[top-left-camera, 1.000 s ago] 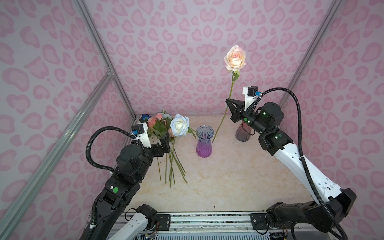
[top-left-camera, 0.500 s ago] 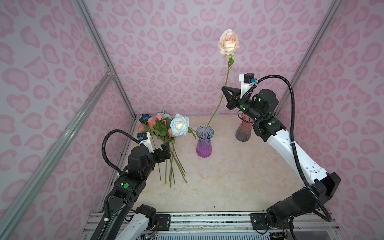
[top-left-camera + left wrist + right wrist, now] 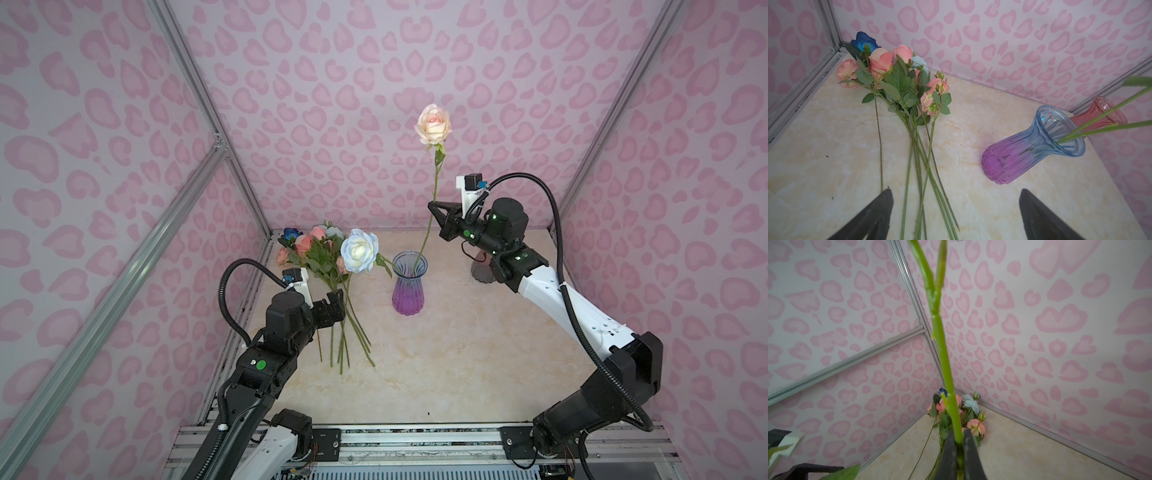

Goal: Arrange the flowers into the vase
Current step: 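Lower the rose into the vase with the right gripper while the left gripper withdraws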

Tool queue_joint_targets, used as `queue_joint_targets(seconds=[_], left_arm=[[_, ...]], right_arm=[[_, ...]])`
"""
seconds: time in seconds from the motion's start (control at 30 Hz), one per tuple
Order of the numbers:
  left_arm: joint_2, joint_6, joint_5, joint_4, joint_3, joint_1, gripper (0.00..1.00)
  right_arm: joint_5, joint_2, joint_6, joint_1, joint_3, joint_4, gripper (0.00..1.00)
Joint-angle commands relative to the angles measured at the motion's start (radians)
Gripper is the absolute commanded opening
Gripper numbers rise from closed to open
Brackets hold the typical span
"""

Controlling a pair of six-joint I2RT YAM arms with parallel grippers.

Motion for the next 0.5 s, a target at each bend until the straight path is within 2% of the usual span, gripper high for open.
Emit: queue_joint_targets(seconds=[0.0, 0.17, 0.47], left_arm=[[0.015, -0.006, 0.017, 0.043, 0.003, 0.002, 0.96], [0.038, -0.009, 0.036, 0.047, 0.012, 0.001, 0.96], [0.065, -0.023, 0.059, 0.06, 0.019, 0.001, 0.96]], right_arm=[[0.01, -0.004, 0.014, 0.025, -0.079, 0.096, 0.0], [0.026, 0.0, 0.085, 0.032, -0.196, 0.184, 0.0], [0.016, 0.02, 0.077, 0.076, -0.252, 0.163, 0.02]])
